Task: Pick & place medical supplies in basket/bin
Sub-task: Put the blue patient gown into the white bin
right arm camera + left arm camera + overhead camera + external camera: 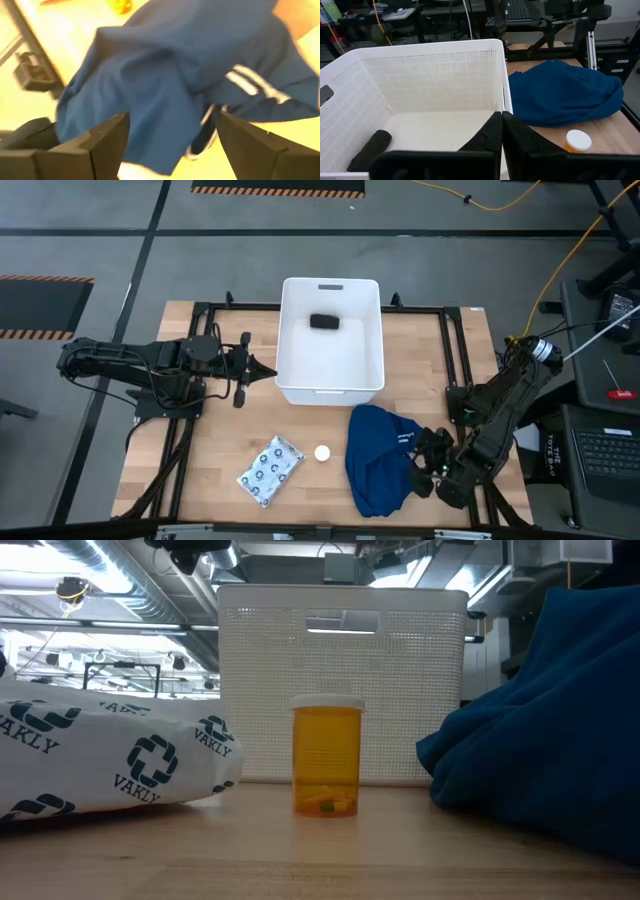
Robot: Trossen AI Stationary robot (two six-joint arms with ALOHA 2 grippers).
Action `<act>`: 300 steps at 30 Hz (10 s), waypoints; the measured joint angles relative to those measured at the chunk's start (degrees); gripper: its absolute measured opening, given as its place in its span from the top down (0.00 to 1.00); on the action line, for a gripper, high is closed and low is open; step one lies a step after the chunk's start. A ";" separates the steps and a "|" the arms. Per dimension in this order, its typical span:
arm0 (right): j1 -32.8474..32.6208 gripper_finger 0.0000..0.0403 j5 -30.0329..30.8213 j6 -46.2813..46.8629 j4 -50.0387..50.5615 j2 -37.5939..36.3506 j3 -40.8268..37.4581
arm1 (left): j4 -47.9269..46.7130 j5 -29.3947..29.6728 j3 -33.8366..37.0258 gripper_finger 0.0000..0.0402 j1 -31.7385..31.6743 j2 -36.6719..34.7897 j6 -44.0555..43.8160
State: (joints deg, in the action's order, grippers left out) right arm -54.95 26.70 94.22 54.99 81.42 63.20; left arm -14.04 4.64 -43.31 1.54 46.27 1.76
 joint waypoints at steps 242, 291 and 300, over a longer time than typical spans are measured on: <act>3.68 0.03 -2.80 -0.25 -27.50 27.23 0.23 | 0.08 0.04 -0.02 0.97 -0.02 -0.01 0.95; 8.21 0.95 1.79 -1.45 -15.66 17.71 -0.39 | 0.08 0.04 -0.02 0.98 -0.02 0.02 0.94; 5.97 0.95 10.05 -1.54 -10.66 10.20 -0.17 | 0.08 0.04 -0.02 0.97 -0.02 0.00 0.95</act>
State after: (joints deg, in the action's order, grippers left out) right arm -48.98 36.75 92.69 44.34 91.62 63.02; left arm -13.96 4.69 -43.33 1.52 46.26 2.71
